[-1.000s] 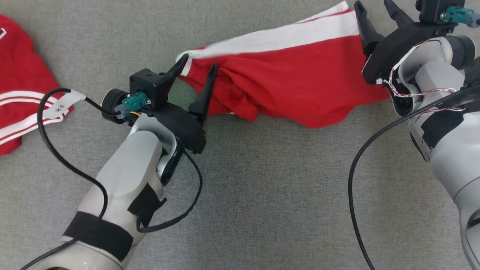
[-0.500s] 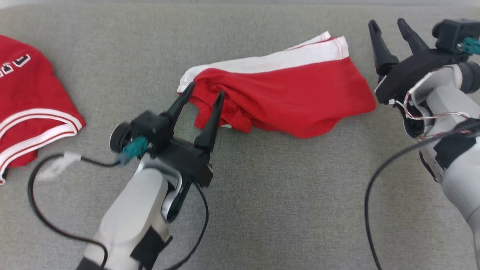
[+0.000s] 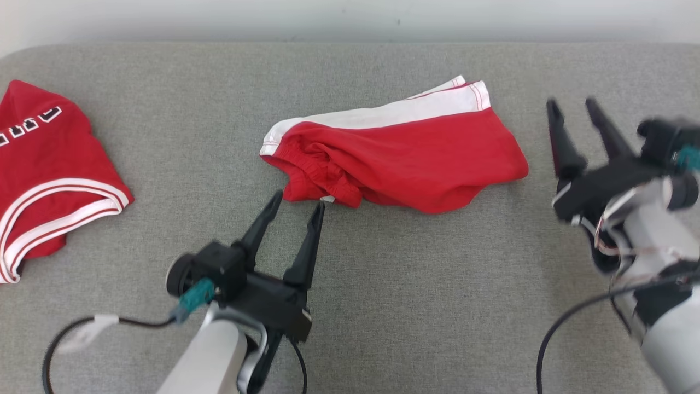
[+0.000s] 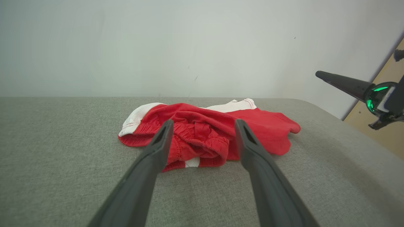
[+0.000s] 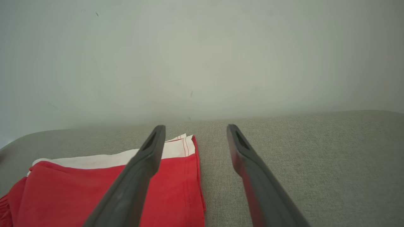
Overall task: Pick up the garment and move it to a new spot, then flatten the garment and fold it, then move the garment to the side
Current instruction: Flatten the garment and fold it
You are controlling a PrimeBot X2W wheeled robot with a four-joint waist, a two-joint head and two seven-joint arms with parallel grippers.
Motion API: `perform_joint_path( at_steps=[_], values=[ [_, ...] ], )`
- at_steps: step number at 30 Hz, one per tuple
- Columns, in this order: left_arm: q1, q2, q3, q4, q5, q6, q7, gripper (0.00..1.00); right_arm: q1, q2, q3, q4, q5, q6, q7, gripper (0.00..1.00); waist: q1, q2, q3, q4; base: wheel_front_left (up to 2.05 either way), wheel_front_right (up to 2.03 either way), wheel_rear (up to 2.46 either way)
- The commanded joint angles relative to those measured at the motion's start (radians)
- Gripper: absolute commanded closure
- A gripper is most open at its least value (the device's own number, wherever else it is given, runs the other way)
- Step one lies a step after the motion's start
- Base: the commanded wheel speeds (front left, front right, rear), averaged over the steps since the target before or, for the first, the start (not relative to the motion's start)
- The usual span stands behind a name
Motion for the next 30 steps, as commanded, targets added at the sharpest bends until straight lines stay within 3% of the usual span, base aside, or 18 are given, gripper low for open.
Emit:
perform_joint_path(
  at_steps=[1, 7, 14, 23, 30],
  values=[
    [0.045, -0.001, 0.009, -0.021, 0.008, -0.002, -0.005, 0.00, 0.058, 0.012, -0.031, -0.026, -0.033, -0.001, -0.005, 0.00, 0.0001, 0.0000, -0.008, -0.001, 0.00, 0.00, 0.00],
    [0.135, -0.011, 0.046, -0.076, 0.038, 0.001, -0.005, 0.00, 0.175, 0.040, -0.108, -0.066, -0.080, -0.001, -0.005, 0.00, 0.0001, 0.0000, -0.025, -0.003, 0.00, 0.00, 0.00],
    [0.165, -0.017, 0.055, -0.072, 0.054, -0.007, -0.005, 0.00, 0.209, 0.056, -0.134, -0.072, -0.099, -0.001, -0.005, 0.00, 0.0001, 0.0000, -0.028, -0.005, 0.00, 0.00, 0.00],
    [0.088, -0.018, 0.026, 0.016, 0.056, -0.035, -0.005, 0.00, 0.158, 0.084, -0.118, -0.056, -0.120, -0.001, -0.005, 0.00, 0.0001, 0.0000, 0.019, -0.026, 0.00, 0.00, 0.00],
    [0.014, -0.018, 0.025, 0.124, 0.057, -0.041, -0.005, 0.00, 0.169, 0.120, -0.156, -0.169, -0.154, -0.001, -0.005, 0.00, 0.0001, 0.0000, 0.043, -0.101, 0.00, 0.00, 0.00]
  ],
)
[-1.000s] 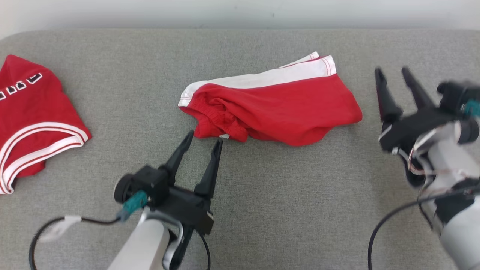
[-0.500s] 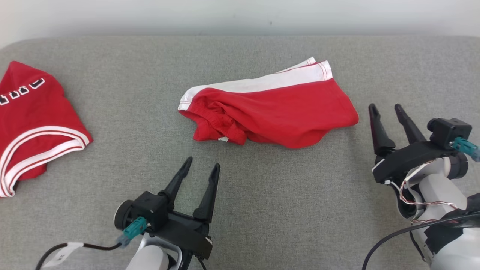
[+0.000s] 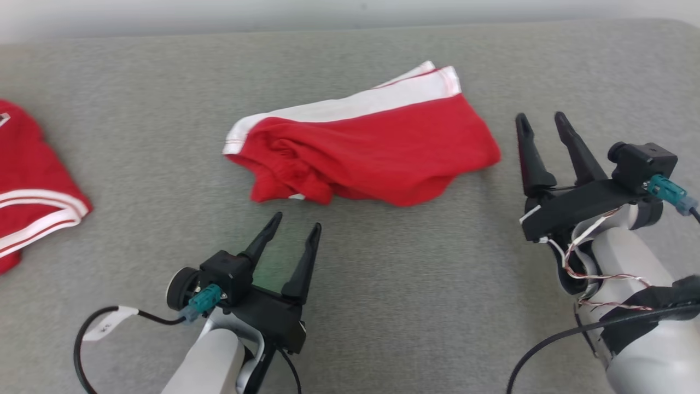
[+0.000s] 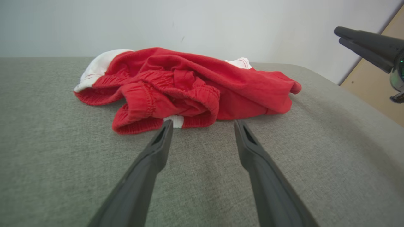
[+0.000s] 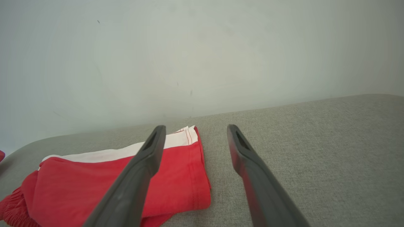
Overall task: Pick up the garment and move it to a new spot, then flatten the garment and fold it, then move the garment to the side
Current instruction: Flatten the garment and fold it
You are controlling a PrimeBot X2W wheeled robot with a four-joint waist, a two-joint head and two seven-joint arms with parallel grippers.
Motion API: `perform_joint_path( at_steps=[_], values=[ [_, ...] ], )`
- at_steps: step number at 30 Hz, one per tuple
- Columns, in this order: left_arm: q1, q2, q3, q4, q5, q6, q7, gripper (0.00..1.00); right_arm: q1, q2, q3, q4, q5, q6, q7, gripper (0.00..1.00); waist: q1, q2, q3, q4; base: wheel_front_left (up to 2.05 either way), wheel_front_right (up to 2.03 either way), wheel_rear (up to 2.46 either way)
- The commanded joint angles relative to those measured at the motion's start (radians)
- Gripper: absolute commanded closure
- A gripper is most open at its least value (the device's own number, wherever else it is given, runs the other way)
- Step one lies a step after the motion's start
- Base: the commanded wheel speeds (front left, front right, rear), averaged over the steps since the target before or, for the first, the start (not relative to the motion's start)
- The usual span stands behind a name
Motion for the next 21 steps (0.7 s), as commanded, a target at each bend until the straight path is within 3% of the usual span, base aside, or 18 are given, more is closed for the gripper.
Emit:
perform_joint_path(
  at_steps=[1, 13, 21],
  values=[
    [-0.013, 0.001, 0.010, 0.015, 0.000, -0.001, -0.005, 0.00, 0.029, 0.009, 0.002, -0.026, -0.016, -0.001, -0.005, 0.00, -0.0001, 0.0000, 0.008, -0.042, 0.00, 0.00, 0.00],
    [-0.050, 0.002, 0.097, 0.115, 0.030, -0.015, -0.005, 0.00, 0.263, 0.053, -0.072, -0.345, -0.090, -0.001, -0.005, 0.00, -0.0001, 0.0000, -0.025, -0.131, 0.00, 0.00, 0.00],
    [-0.065, 0.002, 0.136, 0.168, 0.060, -0.023, -0.005, 0.00, 0.381, 0.104, -0.075, -0.418, -0.114, -0.001, -0.005, 0.00, -0.0001, 0.0000, -0.054, -0.170, 0.00, 0.00, 0.00]
  ],
)
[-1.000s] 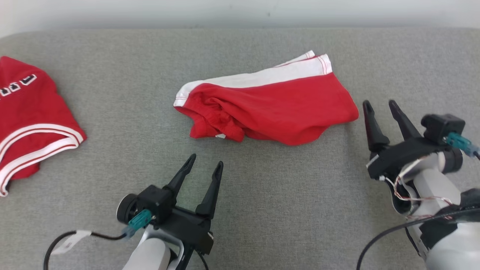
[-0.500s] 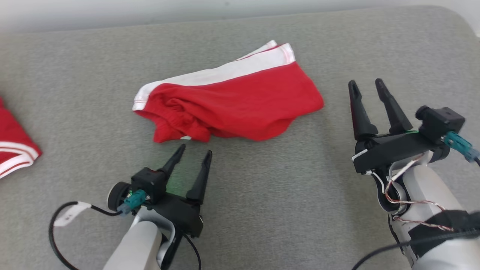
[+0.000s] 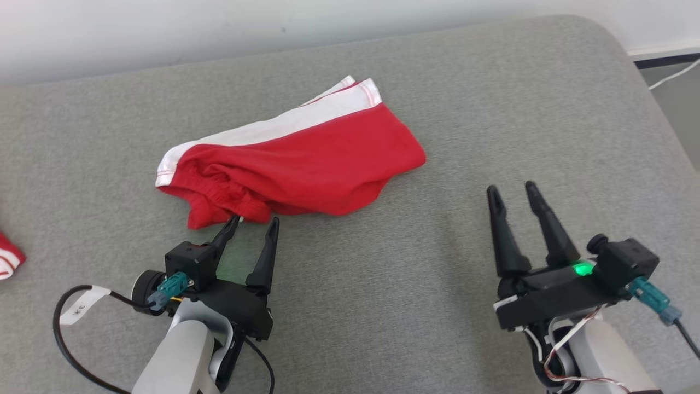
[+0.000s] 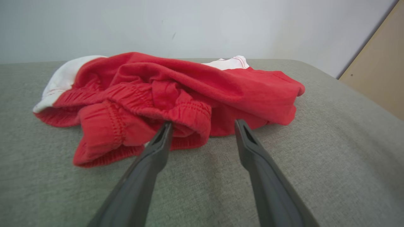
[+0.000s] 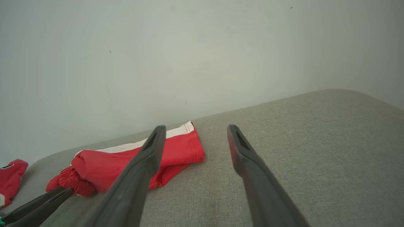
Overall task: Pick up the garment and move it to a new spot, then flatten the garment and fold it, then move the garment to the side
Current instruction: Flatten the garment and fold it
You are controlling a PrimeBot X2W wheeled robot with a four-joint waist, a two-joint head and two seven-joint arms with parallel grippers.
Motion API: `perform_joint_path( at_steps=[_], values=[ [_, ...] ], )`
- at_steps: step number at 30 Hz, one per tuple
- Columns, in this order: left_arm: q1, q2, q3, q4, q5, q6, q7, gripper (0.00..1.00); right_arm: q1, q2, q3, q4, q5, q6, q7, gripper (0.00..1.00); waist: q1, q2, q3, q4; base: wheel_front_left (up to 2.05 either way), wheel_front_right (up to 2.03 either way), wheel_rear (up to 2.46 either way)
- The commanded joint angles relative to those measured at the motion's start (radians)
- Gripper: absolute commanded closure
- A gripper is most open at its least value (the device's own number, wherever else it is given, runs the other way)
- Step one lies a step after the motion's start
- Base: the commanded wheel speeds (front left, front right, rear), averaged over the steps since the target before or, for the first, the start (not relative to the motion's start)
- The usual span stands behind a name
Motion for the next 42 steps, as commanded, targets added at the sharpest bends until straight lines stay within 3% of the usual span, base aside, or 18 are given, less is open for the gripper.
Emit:
perform_joint_path(
  at_steps=[1, 11, 12, 14, 30, 42],
  values=[
    [-0.013, 0.001, 0.003, 0.018, 0.016, -0.002, -0.005, 0.00, 0.015, 0.007, 0.008, -0.005, -0.003, -0.001, -0.005, 0.00, 0.0000, 0.0000, -0.014, -0.020, 0.00, 0.00, 0.00],
    [-0.044, 0.001, 0.041, 0.109, 0.010, -0.007, -0.005, 0.00, 0.010, 0.010, 0.027, -0.001, 0.000, -0.001, -0.005, 0.00, 0.0000, 0.0000, -0.035, -0.057, 0.00, 0.00, 0.00],
    [-0.044, 0.001, 0.045, 0.124, 0.007, -0.007, -0.005, 0.29, 0.011, 0.010, 0.028, 0.000, -0.001, -0.001, -0.005, 0.00, 0.0000, 0.0000, -0.038, -0.058, 0.00, 0.00, 0.00],
    [-0.053, 0.001, 0.048, 0.152, 0.009, -0.008, -0.005, 1.00, 0.015, 0.010, 0.027, 0.002, -0.002, -0.001, -0.005, 0.00, 0.0000, 0.0000, -0.042, -0.059, 0.00, 0.00, 0.00],
    [0.020, 0.002, 0.043, 0.079, 0.023, -0.044, -0.005, 1.00, 0.064, 0.009, -0.014, 0.015, 0.011, -0.001, -0.004, 0.00, 0.0000, 0.0000, -0.106, 0.024, 0.00, 0.00, 0.00],
    [0.127, 0.088, -0.057, -0.042, 0.009, -0.063, 0.003, 1.00, 0.111, -0.006, -0.042, 0.030, 0.024, -0.001, -0.005, 0.00, 0.0000, 0.0000, -0.157, 0.084, 0.00, 0.00, 0.00]
  ],
)
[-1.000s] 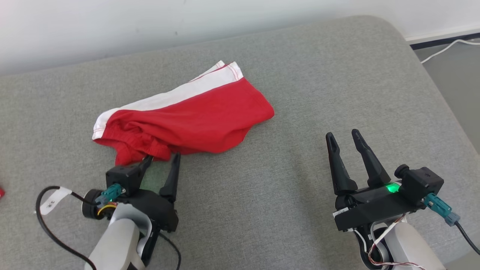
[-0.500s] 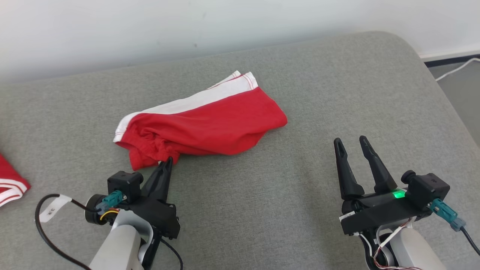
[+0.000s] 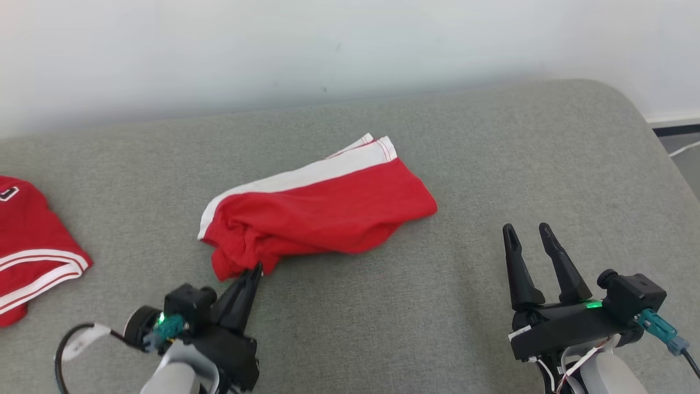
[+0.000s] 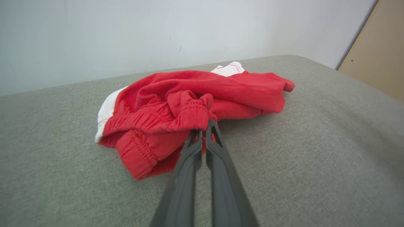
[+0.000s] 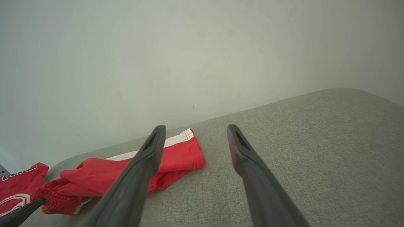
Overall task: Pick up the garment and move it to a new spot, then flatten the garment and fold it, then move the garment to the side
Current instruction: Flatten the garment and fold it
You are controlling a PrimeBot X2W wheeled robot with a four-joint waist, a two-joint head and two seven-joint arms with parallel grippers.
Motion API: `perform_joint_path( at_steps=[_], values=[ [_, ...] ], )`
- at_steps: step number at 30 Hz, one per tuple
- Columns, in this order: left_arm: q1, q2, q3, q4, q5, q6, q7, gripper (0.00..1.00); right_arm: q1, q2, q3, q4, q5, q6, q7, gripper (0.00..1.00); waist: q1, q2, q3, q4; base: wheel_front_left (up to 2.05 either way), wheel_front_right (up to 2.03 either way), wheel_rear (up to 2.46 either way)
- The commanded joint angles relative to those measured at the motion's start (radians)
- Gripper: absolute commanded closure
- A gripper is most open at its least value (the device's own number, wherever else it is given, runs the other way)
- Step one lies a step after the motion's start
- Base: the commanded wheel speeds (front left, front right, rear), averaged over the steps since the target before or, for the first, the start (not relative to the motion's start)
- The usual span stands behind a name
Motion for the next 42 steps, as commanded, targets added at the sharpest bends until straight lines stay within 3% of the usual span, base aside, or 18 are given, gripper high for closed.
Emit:
perform_joint_path(
  at_steps=[1, 9, 18, 42],
  values=[
    [0.049, 0.020, -0.018, -0.028, -0.016, 0.000, 0.003, 1.00, 0.014, -0.008, 0.000, 0.003, 0.007, -0.001, -0.005, 0.00, 0.0001, 0.0001, -0.018, 0.018, 0.00, 0.00, 0.00],
    [0.201, 0.058, -0.089, -0.139, -0.042, -0.001, 0.037, 1.00, 0.033, -0.018, -0.017, 0.011, 0.021, -0.001, -0.004, 0.00, 0.0001, 0.0001, -0.042, 0.039, 0.00, 0.00, 0.00],
    [0.329, 0.101, -0.104, -0.303, -0.065, 0.016, 0.093, 1.00, 0.055, -0.026, -0.051, 0.001, 0.016, -0.001, -0.004, 0.00, 0.0001, 0.0001, -0.041, 0.074, 0.00, 0.00, 0.00],
    [0.372, 0.137, -0.107, -0.322, -0.053, 0.083, 0.097, 1.00, 0.027, -0.035, -0.045, 0.043, 0.018, -0.001, 0.015, 0.00, 0.0001, 0.0001, -0.014, 0.114, 0.00, 0.00, 0.00]
  ],
)
